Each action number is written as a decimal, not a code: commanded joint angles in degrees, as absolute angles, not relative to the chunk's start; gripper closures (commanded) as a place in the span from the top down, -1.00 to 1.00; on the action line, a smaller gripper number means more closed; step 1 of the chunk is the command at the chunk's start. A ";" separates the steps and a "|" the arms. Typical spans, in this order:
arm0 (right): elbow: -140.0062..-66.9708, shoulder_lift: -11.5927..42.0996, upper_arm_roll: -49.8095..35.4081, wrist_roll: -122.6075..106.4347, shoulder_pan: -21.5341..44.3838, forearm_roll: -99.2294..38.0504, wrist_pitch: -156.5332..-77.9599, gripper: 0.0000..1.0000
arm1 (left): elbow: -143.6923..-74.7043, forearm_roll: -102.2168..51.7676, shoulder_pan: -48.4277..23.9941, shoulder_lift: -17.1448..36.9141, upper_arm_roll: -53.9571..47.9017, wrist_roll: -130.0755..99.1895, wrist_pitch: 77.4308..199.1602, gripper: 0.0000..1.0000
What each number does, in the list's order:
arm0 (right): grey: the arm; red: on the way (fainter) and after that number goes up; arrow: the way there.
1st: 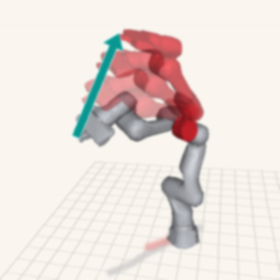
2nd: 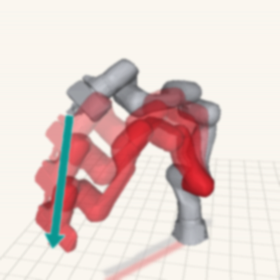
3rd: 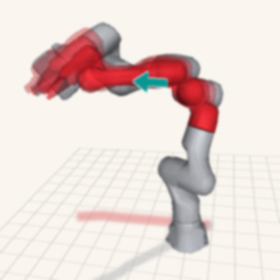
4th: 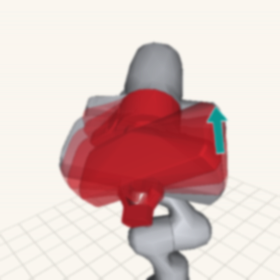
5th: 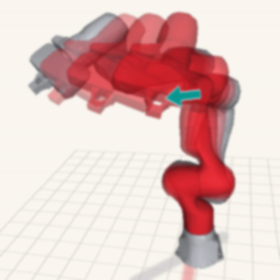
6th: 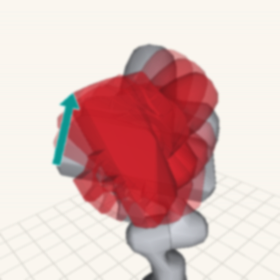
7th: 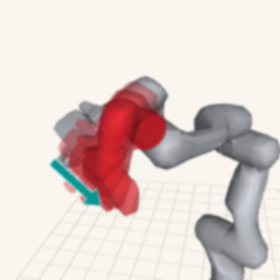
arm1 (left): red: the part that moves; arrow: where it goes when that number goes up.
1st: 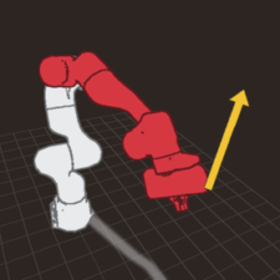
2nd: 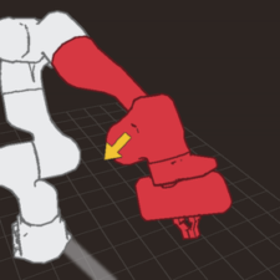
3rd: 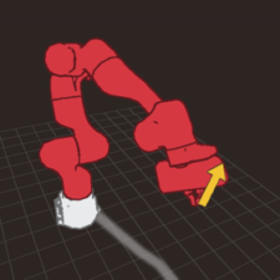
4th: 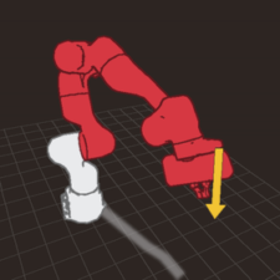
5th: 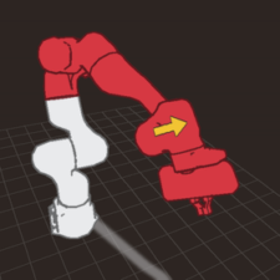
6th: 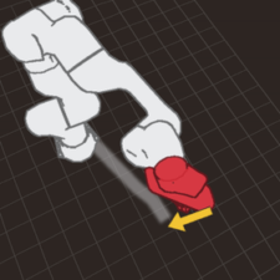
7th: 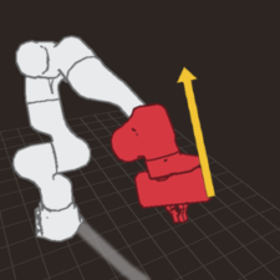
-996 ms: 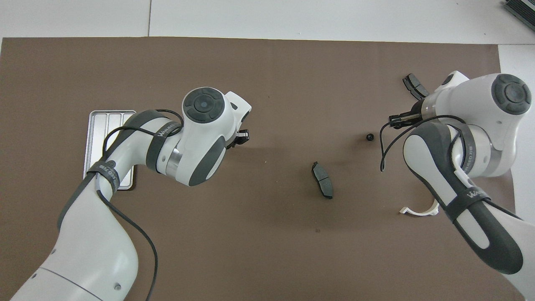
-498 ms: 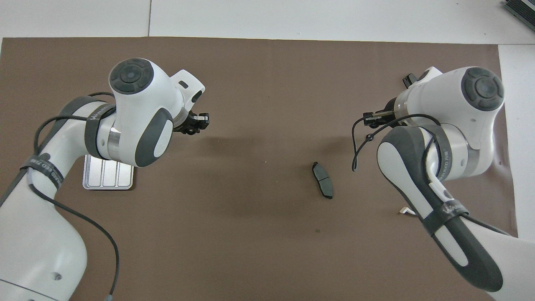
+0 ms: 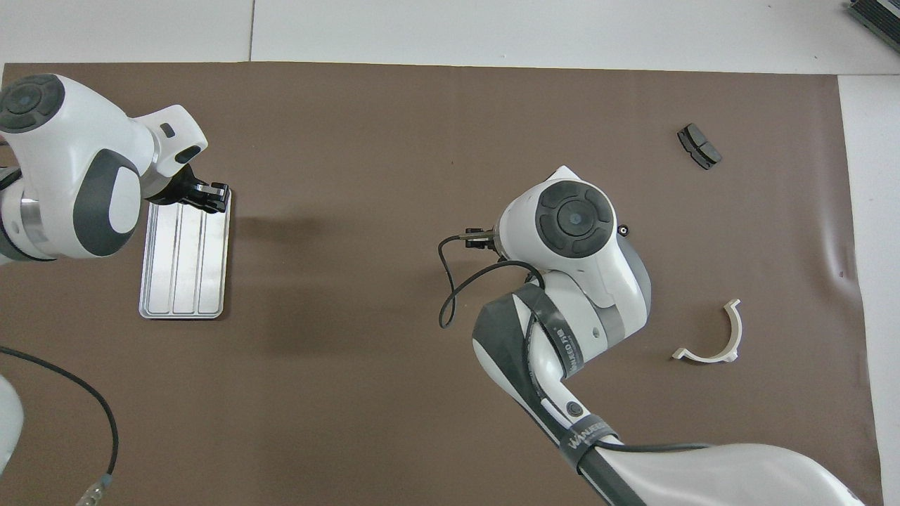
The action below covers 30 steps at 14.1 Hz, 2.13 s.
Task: Pick bearing gear from pile to tray
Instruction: 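Place the bearing in the tray with the left gripper while the right carries another, then set the second bearing mid-table with the right gripper while the left gripper approaches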
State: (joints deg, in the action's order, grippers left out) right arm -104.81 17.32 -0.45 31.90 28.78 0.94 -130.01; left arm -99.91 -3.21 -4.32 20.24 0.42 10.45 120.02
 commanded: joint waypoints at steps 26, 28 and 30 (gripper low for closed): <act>-98.53 21.45 0.09 35.36 25.51 6.24 -130.44 1.00 | -108.28 -4.22 -11.49 18.54 0.09 0.65 132.89 0.30; -98.53 20.83 0.09 29.30 22.25 6.24 -129.20 1.00 | -108.11 -4.22 -15.54 18.54 0.18 -5.51 132.98 0.30; -98.70 20.92 0.09 24.37 19.35 6.24 -129.37 1.00 | -108.02 -4.13 -19.67 18.54 0.26 -11.31 133.07 0.29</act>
